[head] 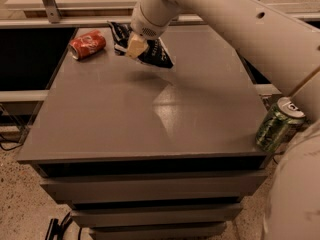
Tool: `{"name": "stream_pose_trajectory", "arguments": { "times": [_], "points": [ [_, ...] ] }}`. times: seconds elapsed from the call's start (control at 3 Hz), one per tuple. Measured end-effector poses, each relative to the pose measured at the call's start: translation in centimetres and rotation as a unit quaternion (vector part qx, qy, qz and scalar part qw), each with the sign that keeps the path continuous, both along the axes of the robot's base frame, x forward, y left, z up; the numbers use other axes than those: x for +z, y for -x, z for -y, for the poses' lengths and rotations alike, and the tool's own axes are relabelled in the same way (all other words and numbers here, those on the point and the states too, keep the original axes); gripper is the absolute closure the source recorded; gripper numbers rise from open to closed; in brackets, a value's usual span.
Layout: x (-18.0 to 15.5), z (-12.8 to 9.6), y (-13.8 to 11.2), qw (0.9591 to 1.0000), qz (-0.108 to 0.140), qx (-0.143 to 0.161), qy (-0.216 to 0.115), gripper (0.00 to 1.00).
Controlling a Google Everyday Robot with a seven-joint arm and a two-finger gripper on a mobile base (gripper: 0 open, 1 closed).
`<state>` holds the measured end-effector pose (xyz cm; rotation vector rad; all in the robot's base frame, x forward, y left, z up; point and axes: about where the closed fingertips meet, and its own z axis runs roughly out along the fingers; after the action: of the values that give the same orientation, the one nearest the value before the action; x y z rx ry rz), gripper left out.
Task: Move blue chip bag near coke can
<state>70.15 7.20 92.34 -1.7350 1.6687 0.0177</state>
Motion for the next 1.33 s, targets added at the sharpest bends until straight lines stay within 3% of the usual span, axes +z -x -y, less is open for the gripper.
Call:
{"name": "stream_pose_trajectory", "arguments": {
  "times": [0.67,1.33],
  "points": [
    [0.2,-1.3,-2.7,0.9967,0.063,-0.038,-0.035,1.0],
    [-0.6,-2.0,-5.9,0.9942,0.088,-0.044,-0.043,1.0]
  ]
}}
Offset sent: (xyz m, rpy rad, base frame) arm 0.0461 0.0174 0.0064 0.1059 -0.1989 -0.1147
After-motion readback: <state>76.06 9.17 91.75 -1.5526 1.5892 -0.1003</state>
